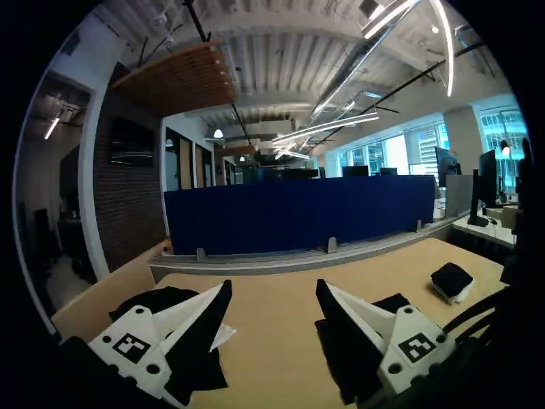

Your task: Fold towel

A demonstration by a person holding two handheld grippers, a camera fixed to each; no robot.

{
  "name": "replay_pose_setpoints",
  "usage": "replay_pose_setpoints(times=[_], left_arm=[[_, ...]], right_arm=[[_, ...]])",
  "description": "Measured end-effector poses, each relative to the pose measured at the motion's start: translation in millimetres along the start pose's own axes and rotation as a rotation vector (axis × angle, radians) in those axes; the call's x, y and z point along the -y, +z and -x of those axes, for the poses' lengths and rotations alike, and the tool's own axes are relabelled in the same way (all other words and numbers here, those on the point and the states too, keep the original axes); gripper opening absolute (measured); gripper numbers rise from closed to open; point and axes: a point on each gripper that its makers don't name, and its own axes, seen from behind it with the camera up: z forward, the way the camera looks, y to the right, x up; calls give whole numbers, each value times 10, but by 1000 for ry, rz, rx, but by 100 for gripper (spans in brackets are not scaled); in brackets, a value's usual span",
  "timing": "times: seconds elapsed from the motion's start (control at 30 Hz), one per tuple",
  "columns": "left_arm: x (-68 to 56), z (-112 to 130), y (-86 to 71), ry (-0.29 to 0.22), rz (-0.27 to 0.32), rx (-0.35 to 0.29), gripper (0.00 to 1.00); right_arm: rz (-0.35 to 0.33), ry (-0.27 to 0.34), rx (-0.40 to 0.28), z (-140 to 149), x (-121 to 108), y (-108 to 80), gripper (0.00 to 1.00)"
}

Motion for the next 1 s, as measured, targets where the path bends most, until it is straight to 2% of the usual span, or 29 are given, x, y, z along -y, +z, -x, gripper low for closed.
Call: replay_pose_setpoints(times=[0.3,0.7,0.8,1.0], left_arm=[[-227,95,-43,66,117,79,91],[-681,320,-130,88,344,218,92],[-744,368,-146,95,374,236,91],[-818,458,-143,102,392,252,91]], right_arm=[[-104,-30,102,146,175,-26,100],[-352,-111,300,460,629,-216,100],[-384,-127,327,498,664,-249,100],[-404,-150,357,591,684,-262,100]])
